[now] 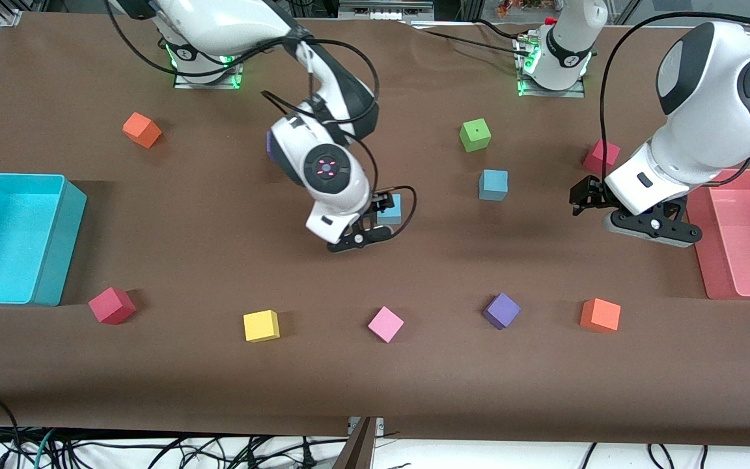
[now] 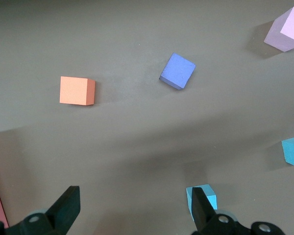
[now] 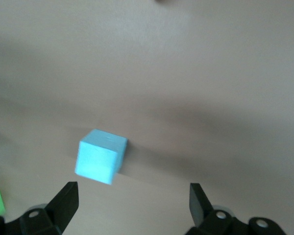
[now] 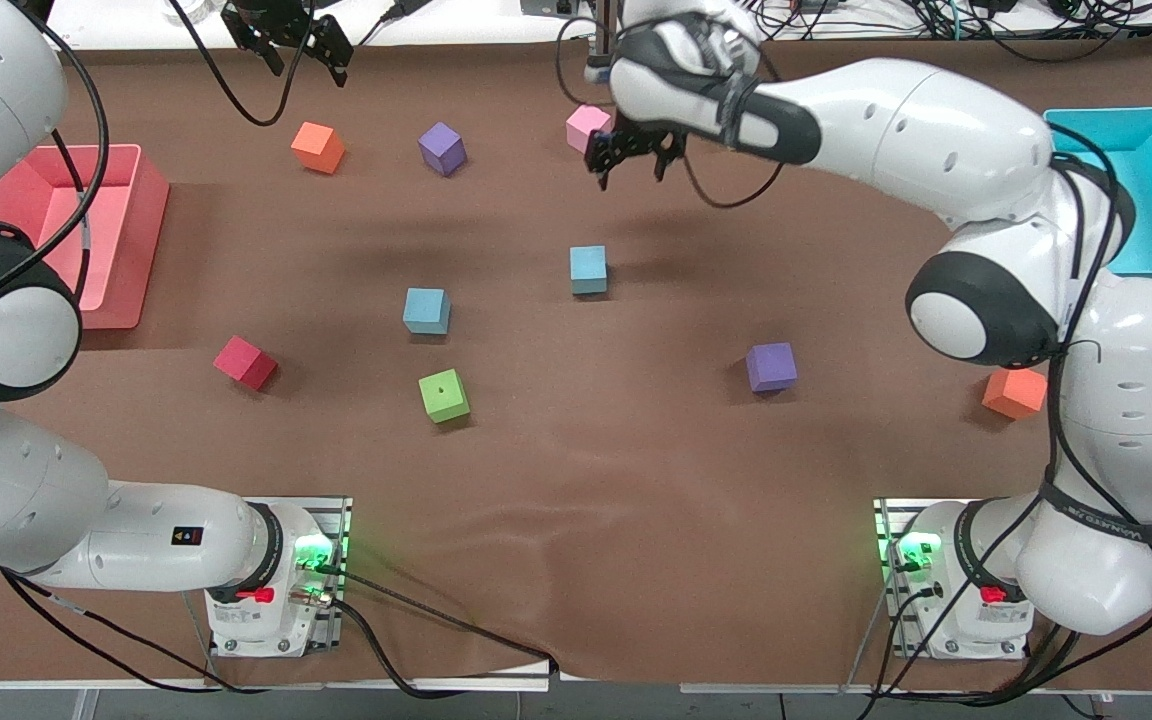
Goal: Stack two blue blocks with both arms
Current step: 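Lower the cyan cube onto the table and open the right gripper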
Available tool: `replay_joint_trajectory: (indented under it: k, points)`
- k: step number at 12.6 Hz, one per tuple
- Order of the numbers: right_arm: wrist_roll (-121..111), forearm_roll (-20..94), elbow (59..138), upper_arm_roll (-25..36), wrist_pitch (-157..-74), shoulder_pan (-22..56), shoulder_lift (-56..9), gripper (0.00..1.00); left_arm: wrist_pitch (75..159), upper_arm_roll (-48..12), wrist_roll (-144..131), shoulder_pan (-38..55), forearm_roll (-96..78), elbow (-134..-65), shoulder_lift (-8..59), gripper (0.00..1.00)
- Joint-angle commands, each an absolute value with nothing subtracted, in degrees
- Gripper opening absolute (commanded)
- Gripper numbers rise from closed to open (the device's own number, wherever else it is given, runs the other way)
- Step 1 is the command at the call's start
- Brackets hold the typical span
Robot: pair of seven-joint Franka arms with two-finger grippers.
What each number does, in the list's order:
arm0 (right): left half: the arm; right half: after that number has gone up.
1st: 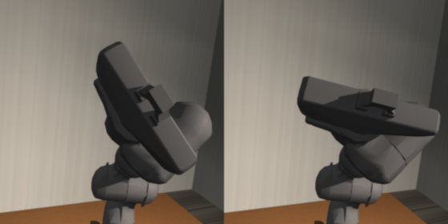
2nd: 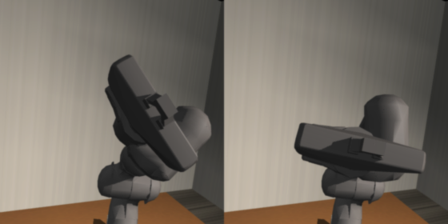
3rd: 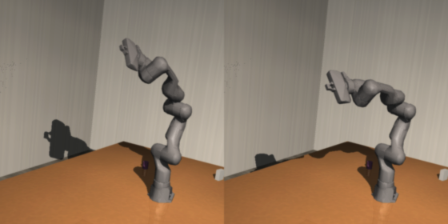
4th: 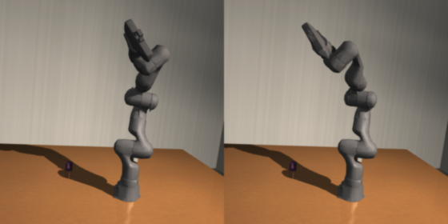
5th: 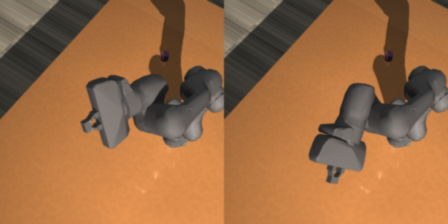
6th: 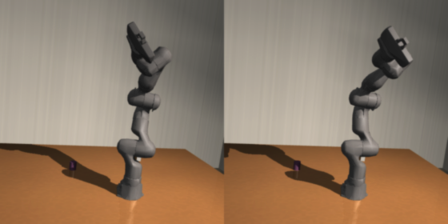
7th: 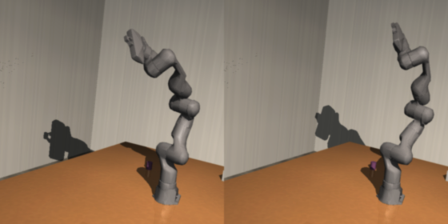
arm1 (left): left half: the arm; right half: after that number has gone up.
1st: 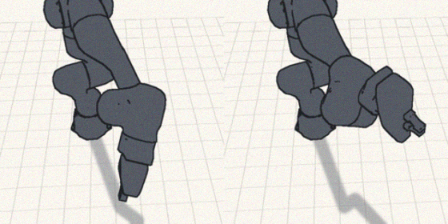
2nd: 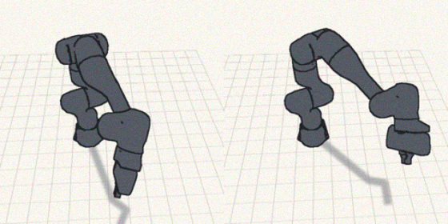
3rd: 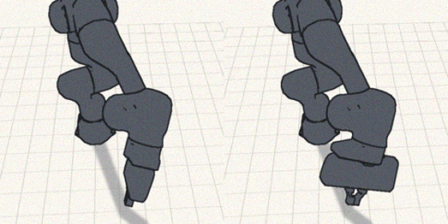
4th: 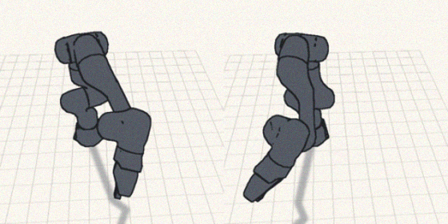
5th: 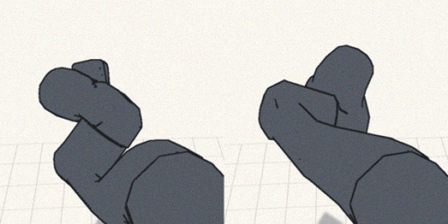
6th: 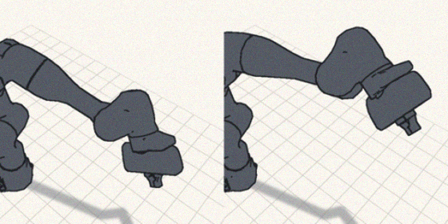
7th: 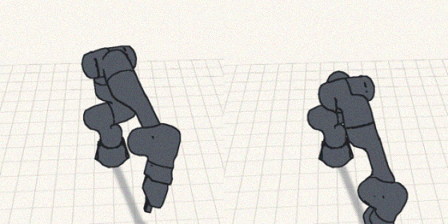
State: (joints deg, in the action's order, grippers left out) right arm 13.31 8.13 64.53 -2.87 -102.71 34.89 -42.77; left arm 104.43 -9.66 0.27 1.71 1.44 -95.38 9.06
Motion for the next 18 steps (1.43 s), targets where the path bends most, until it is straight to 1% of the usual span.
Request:
replay_joint_trajectory:
  k: [1, 2, 3, 5, 8, 10, 11, 12, 13, 15, 16, 18]
  points:
    - [-8.3, 9.0, 63.6, -3.7, -100.3, 28.4, -40.4, 1.0, 104.2, -9.8, 0.7, 1.8, 2.7, -94.5, 9.2, 1.0]
    - [-17.7, 11.6, 63.9, -3.8, -100.3, 25.5, -40.4, 1.0, 104.2, -9.8, 0.7, 1.8, 2.7, -94.5, 9.2, 1.0]
    - [-26.2, 17.3, 64.6, -3.7, -100.5, 23.1, -40.6, 1.0, 104.2, -9.8, 0.7, 1.8, 2.7, -94.5, 9.2, 1.0]
    - [-39.3, 24.2, 68.0, -3.6, -102.1, 19.4, -40.7, 1.0, 104.2, -9.8, 0.7, 1.8, 2.7, -94.4, 9.2, 1.0]
    - [-46.2, 30.0, 71.6, -3.5, -103.2, 17.6, -41.0, 1.0, 104.2, -9.7, 0.7, 1.8, 2.7, -94.5, 9.3, 1.0]
    - [-56.7, 32.0, 77.0, -3.7, -110.4, 16.4, -41.1, 1.0, 104.2, -9.7, 0.7, 1.8, 2.7, -94.4, 9.3, 1.0]
    - [-63.2, 37.1, 79.5, -3.6, -112.7, 15.9, -41.1, 1.0, 104.2, -9.8, 0.7, 1.8, 2.7, -94.5, 9.3, 1.0]
    - [-68.8, 40.1, 80.2, -3.5, -112.3, 15.9, -41.2, 1.0, 104.2, -9.7, 0.7, 1.8, 2.7, -94.5, 9.3, 1.0]
    - [-72.6, 40.3, 79.8, -3.6, -111.4, 15.7, -41.1, 1.0, 104.2, -9.7, 0.7, 1.8, 2.7, -94.5, 9.3, 1.0]
    - [-73.5, 41.7, 79.9, -3.7, -109.0, 15.5, -41.3, 1.0, 104.2, -9.7, 0.7, 1.8, 2.7, -94.4, 9.3, 1.0]
    - [-73.6, 42.8, 79.8, -3.7, -105.2, 14.4, -42.1, 1.0, 104.2, -9.7, 0.7, 1.8, 2.7, -94.4, 9.3, 1.0]
    - [-74.0, 44.6, 80.2, -3.7, -104.2, 14.7, -42.5, 1.0, 104.3, -9.7, 0.7, 1.8, 2.7, -94.4, 9.3, 1.0]
